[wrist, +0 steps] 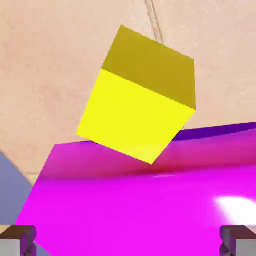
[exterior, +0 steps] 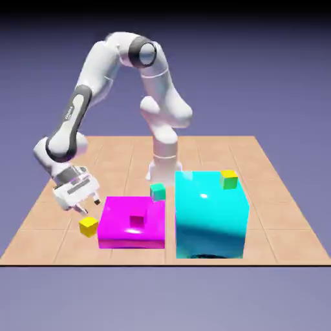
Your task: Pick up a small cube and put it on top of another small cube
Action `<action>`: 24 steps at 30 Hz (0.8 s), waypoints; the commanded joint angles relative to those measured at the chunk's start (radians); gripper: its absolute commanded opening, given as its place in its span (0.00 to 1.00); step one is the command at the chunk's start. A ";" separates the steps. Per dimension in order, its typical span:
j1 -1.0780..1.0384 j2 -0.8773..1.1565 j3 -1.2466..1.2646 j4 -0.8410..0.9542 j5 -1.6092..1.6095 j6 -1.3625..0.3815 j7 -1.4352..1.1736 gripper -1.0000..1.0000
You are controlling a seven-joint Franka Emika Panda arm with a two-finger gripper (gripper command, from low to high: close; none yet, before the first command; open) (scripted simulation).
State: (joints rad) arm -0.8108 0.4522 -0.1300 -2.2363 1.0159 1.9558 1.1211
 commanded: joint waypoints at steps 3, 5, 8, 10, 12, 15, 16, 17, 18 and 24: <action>-0.087 0.109 -0.014 0.061 0.108 -0.115 0.040 0.50; -0.090 0.112 -0.014 0.063 0.111 -0.119 0.042 0.50; -0.047 0.204 0.043 0.071 0.209 -0.035 -0.013 0.50; -0.047 0.204 0.043 0.071 0.209 -0.035 -0.013 0.00; -0.081 0.132 -0.002 0.065 0.132 -0.101 0.030 0.00; -0.046 0.058 -0.055 0.038 0.037 -0.113 -0.009 0.00; -0.010 0.024 -0.069 0.017 -0.002 -0.126 -0.018 0.00; 0.027 -0.010 -0.083 -0.004 -0.041 -0.139 -0.028 0.00; 0.063 -0.044 -0.096 -0.025 -0.080 -0.152 -0.037 0.00; 0.280 -0.245 -0.172 -0.151 -0.306 -0.236 -0.082 0.00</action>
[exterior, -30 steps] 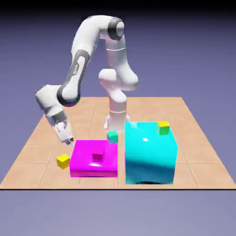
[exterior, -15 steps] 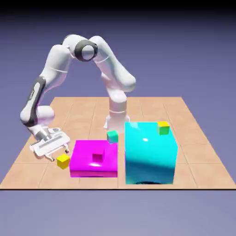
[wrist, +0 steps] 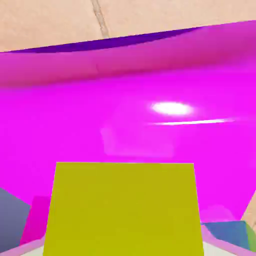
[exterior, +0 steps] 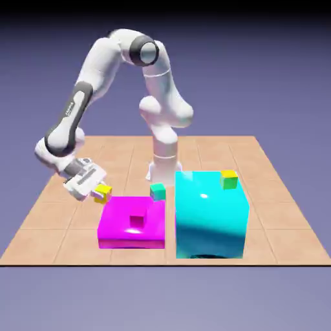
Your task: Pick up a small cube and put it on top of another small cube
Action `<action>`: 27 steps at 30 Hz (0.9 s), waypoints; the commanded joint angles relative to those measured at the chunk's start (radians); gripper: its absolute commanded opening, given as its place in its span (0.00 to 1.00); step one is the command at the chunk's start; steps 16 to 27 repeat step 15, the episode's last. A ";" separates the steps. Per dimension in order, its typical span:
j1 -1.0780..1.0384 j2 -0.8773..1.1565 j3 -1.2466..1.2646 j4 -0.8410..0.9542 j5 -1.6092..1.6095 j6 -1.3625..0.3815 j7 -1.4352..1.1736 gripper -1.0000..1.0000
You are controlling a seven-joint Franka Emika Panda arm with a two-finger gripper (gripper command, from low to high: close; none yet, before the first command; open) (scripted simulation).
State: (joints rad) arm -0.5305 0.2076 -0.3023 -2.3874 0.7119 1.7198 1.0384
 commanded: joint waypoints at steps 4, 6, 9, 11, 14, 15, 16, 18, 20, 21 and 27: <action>0.145 -0.129 -0.042 -0.084 -0.144 -0.065 -0.015 0.00; 0.212 -0.163 -0.009 -0.124 -0.152 -0.142 0.063 0.00; 0.234 -0.155 0.010 -0.163 -0.126 -0.109 0.058 0.00; 0.260 -0.132 0.038 -0.231 -0.073 -0.023 0.025 0.00; 0.264 -0.129 0.042 -0.240 -0.066 -0.011 0.021 1.00; 0.251 -0.140 0.028 -0.206 -0.092 -0.054 0.037 1.00; 0.251 -0.140 0.028 -0.206 -0.092 -0.054 0.037 1.00; 0.251 -0.140 0.028 -0.206 -0.092 -0.054 0.037 1.00; 0.251 -0.140 0.028 -0.206 -0.092 -0.054 0.037 1.00; 0.251 -0.140 0.028 -0.206 -0.092 -0.054 0.037 1.00; 0.251 -0.140 0.028 -0.206 -0.092 -0.054 0.037 1.00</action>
